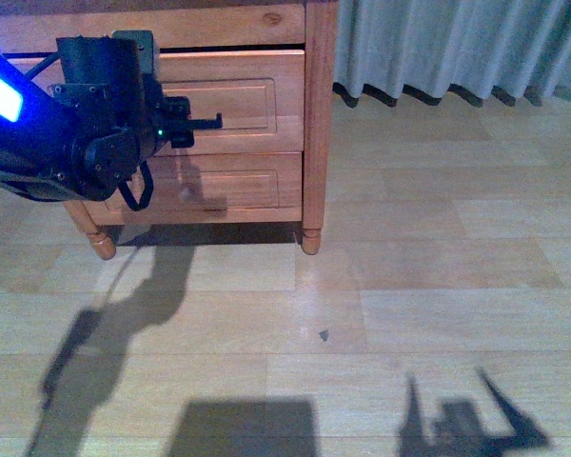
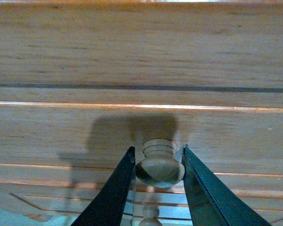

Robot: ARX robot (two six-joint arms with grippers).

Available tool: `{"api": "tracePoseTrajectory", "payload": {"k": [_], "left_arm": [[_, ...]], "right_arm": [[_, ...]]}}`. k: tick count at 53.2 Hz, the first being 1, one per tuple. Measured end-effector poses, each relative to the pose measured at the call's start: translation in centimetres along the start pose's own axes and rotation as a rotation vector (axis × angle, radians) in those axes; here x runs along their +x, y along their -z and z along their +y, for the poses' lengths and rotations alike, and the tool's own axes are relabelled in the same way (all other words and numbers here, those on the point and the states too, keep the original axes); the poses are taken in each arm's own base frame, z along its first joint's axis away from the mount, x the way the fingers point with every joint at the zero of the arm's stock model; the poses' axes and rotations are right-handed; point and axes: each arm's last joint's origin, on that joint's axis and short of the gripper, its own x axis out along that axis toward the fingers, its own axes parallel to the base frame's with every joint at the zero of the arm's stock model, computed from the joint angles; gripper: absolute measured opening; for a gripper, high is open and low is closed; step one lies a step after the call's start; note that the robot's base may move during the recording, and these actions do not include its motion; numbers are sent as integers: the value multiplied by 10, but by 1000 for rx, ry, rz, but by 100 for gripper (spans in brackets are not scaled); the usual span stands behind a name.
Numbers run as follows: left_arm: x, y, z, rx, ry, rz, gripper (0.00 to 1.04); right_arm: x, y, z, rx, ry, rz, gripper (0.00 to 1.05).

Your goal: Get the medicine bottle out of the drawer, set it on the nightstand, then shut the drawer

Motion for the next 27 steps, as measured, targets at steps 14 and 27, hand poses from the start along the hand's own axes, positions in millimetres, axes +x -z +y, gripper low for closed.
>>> {"api": "tracePoseTrajectory", "payload": {"k": [14,27], "left_arm": [[-42,18,5,-3,22,5,25],[-119,49,12,-23,58,26,25]], "right_arm": [[0,0,0,0,0,0,98],[0,0,0,0,0,0,98]]}}
